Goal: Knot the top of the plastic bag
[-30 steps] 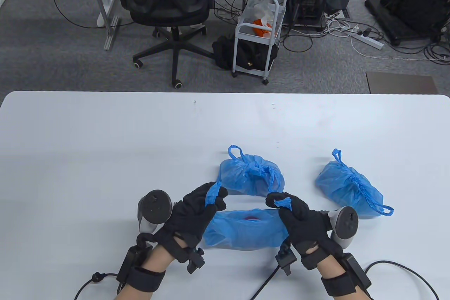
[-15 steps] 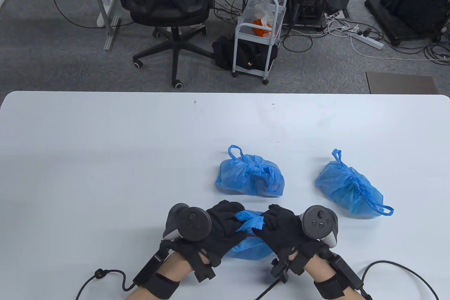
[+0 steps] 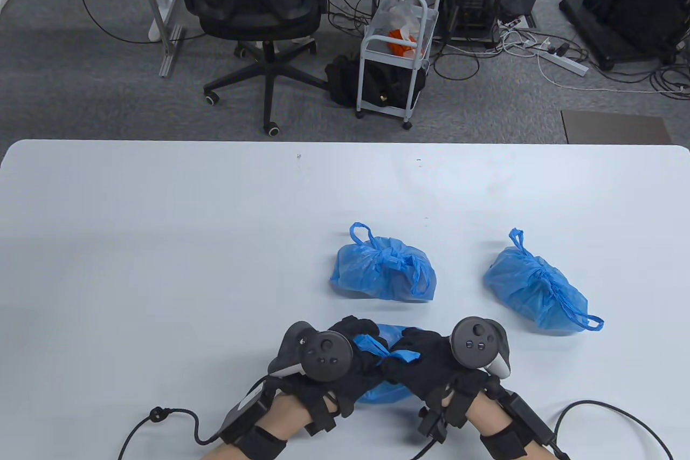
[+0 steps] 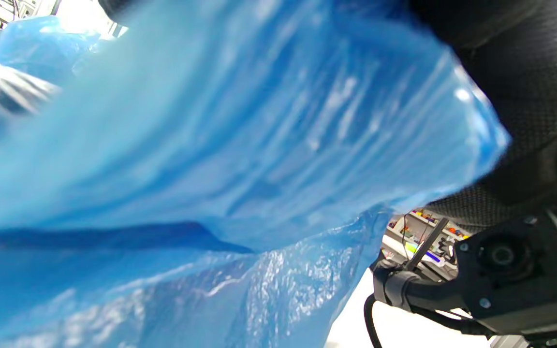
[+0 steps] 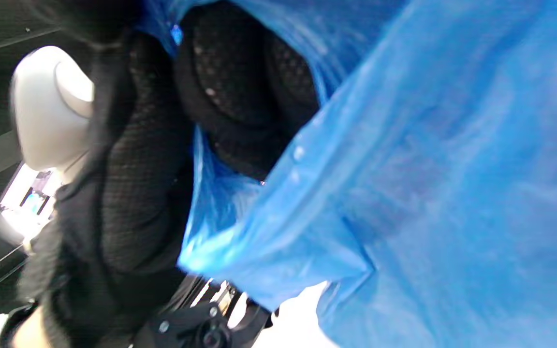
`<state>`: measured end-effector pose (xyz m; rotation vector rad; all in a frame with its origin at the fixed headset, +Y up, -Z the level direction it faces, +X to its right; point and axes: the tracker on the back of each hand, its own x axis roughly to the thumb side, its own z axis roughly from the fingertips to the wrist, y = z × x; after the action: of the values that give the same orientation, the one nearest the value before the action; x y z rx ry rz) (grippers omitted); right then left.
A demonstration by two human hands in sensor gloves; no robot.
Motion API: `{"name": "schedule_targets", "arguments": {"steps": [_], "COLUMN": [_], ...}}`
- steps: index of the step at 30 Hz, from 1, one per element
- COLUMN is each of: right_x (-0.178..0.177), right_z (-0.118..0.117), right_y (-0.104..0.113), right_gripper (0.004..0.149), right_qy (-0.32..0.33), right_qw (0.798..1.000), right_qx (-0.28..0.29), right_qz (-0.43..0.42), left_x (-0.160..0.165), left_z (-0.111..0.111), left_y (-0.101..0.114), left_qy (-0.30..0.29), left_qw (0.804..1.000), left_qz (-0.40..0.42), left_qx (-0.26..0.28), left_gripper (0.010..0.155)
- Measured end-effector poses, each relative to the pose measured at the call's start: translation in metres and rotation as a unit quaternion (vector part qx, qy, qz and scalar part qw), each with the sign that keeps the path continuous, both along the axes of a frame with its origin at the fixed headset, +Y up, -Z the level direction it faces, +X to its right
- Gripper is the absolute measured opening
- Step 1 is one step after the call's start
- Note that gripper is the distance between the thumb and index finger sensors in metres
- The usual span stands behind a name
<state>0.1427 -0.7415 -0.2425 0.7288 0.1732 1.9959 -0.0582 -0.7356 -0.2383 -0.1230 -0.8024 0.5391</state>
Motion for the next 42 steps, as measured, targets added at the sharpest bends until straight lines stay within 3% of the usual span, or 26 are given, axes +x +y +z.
{"name": "schedule_targets", "arguments": {"steps": [6, 10, 14, 18, 22, 28, 34, 39, 42], "right_x": [0.004, 0.002, -0.002, 0.001, 0.008, 0.013, 0.015, 0.036, 0.034], "right_z": [0.000, 0.002, 0.003, 0.002, -0.002, -0.006, -0.005, 0.004, 0.012], "right_y": [-0.001, -0.002, -0.002, -0.003, -0.005, -0.010, -0.008, 0.009, 0.023], "right_gripper": [0.050, 0.051, 0.050, 0.056, 0.064, 0.064, 0.064, 0.078, 0.069], "right_qy": [0.007, 0.052, 0.059, 0.055, 0.030, -0.031, -0.056, -0.110, -0.061], "right_qw": [1.000, 0.998, 0.998, 0.998, 0.998, 0.995, 0.994, 0.988, 0.987], "right_qx": [-0.002, -0.015, -0.009, -0.013, -0.031, -0.068, -0.067, -0.009, 0.084], "right_qz": [-0.015, -0.016, -0.001, -0.009, -0.038, -0.073, -0.062, -0.112, -0.120], "left_x": [-0.020, -0.023, -0.014, -0.009, -0.009, -0.005, -0.013, -0.029, -0.033], "left_z": [-0.011, -0.011, -0.007, -0.004, -0.001, 0.003, -0.006, -0.016, -0.016], "left_y": [-0.005, -0.011, -0.011, -0.002, 0.000, 0.006, 0.001, -0.009, -0.013], "left_qy": [0.014, 0.014, -0.019, -0.036, -0.024, 0.010, 0.044, 0.084, 0.094], "left_qw": [0.998, 0.985, 0.976, 0.968, 0.979, 0.995, 0.994, 0.981, 0.974], "left_qz": [0.039, 0.110, 0.160, 0.212, 0.173, 0.098, 0.094, 0.139, 0.152], "left_qx": [-0.053, -0.128, -0.144, -0.129, -0.105, -0.016, -0.028, -0.108, -0.137], "left_gripper": [0.073, 0.074, 0.070, 0.042, 0.041, 0.040, 0.040, 0.041, 0.041]}}
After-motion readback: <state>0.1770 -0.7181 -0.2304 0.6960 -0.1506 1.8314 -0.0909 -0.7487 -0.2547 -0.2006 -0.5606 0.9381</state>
